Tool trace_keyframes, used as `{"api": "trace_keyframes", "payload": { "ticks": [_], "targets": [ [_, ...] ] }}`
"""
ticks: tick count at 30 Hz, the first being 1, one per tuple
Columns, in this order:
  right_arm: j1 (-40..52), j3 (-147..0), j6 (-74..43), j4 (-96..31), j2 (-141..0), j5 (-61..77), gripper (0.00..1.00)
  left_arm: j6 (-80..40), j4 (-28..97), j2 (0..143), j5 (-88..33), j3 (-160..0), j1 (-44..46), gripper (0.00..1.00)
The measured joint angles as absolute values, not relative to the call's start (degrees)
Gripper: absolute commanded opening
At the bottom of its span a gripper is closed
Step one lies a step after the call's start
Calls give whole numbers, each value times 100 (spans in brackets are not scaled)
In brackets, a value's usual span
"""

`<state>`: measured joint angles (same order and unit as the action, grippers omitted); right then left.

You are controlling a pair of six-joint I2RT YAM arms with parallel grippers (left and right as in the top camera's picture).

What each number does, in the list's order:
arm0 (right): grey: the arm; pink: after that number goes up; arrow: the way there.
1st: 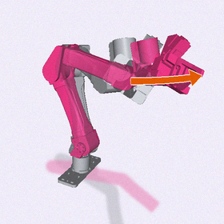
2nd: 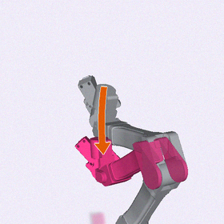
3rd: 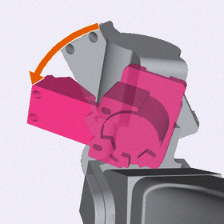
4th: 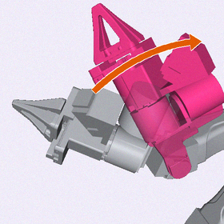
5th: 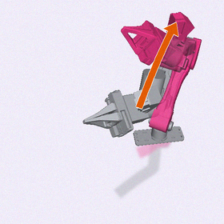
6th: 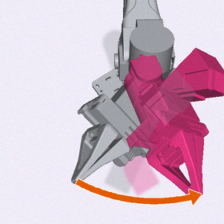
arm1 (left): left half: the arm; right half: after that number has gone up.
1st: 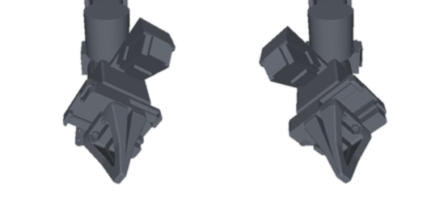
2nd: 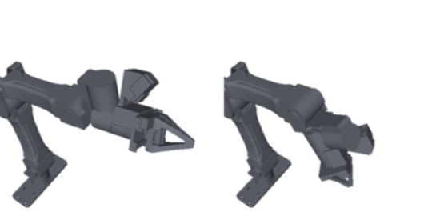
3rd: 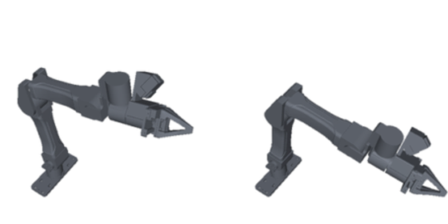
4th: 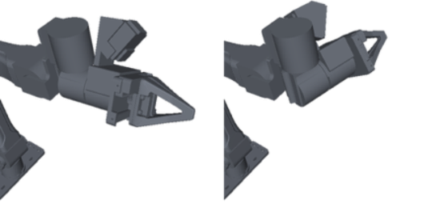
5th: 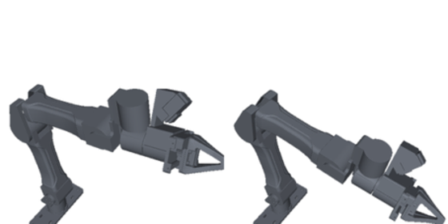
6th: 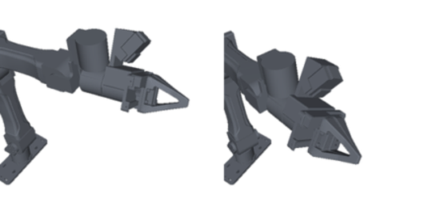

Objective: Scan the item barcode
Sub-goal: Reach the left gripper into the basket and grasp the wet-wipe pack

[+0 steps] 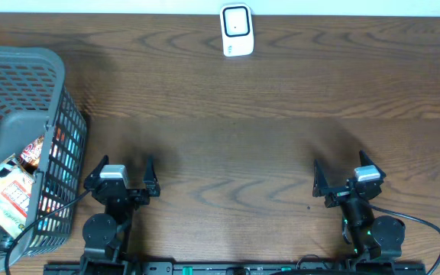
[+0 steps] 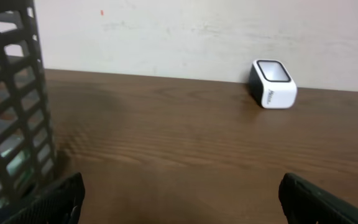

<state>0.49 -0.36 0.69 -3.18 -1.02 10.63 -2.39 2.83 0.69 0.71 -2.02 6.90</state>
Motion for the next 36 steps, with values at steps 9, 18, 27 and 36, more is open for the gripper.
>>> {"api": "trace_keyframes", "payload": {
  "ticks": [9, 18, 27, 36],
  "targets": [
    [49, -36, 69, -318, -102, 1061, 99, -301, 405, 397, -283, -982, 690, 99],
    [49, -38, 69, -320, -104, 1063, 99, -325, 1295, 2158, -397, -3245, 685, 100],
    [49, -38, 69, -320, -106, 1061, 99, -451, 3500, 3708, -1157, -5688, 685, 100],
    [51, -38, 69, -320, -106, 1063, 99, -875, 4001, 4121, -843, -6692, 685, 98]
  ]
}}
